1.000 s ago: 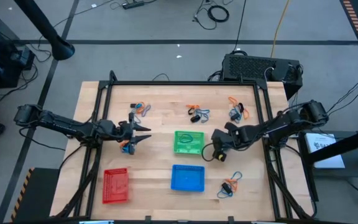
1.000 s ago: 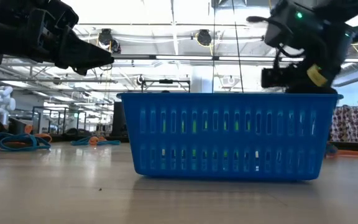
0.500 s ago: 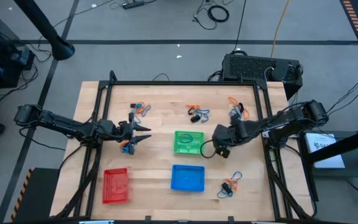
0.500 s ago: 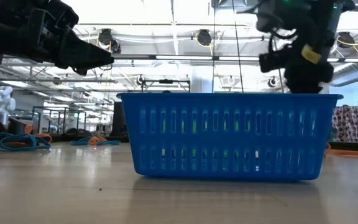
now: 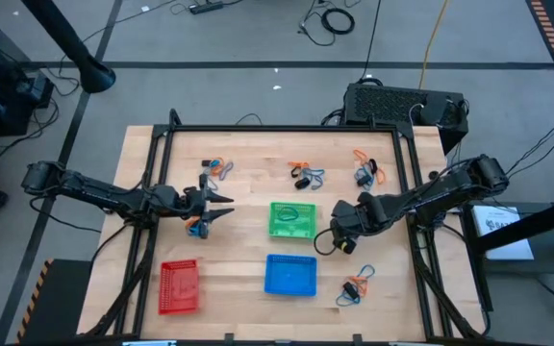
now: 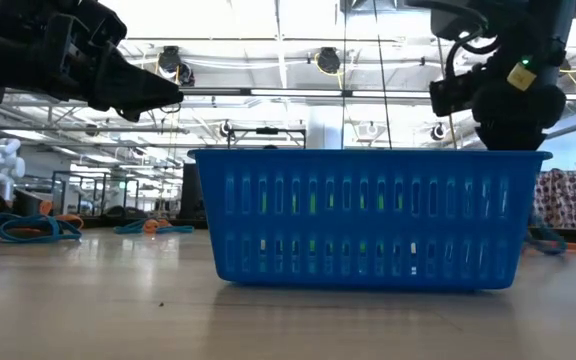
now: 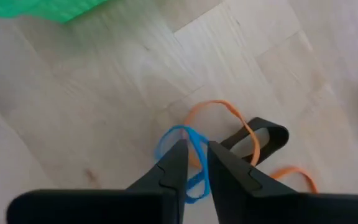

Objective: Sort rubber bands into baskets
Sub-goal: Put the blue rubberband into the green bin

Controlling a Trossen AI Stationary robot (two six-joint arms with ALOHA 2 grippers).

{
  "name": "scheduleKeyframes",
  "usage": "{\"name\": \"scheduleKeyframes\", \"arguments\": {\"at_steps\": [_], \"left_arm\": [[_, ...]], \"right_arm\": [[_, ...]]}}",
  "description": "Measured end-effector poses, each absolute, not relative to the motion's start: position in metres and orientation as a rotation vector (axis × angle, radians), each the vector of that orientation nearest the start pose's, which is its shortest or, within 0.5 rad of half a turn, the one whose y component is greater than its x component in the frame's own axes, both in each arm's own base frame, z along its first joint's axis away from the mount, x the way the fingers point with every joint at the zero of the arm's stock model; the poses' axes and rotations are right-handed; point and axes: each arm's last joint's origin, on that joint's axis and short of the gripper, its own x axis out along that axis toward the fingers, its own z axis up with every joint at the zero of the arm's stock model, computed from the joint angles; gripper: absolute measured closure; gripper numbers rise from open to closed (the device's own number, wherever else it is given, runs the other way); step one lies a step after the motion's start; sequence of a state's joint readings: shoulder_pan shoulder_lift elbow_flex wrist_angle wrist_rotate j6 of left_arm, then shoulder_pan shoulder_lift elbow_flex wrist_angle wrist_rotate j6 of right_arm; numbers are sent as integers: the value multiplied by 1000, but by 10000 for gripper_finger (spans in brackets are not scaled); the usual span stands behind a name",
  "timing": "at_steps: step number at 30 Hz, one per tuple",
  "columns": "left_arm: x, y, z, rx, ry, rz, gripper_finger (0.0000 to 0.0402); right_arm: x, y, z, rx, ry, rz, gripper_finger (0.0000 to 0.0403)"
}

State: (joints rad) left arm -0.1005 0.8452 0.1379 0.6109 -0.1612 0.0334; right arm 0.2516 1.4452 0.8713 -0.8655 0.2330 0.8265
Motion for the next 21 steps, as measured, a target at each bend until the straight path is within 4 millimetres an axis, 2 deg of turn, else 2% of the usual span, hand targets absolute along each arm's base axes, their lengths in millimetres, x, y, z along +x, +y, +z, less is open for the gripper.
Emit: {"name": "scheduleKeyframes", "arguments": {"at_steps": [6,10,17,21], "left_arm": [[166,-12,178,46,96,59,275],[166,-12,178,46,97,59,275],[166,-12,178,46,97,59,275],[166,-12,178,46,96,59,275]], "right_arm": [[233,55,188,369,1263,-553,311],[235,63,186,363,1244,-518,297],[239,85,176,337,1239,-457,291],[241,91,165,310,1266,-457,291]]}}
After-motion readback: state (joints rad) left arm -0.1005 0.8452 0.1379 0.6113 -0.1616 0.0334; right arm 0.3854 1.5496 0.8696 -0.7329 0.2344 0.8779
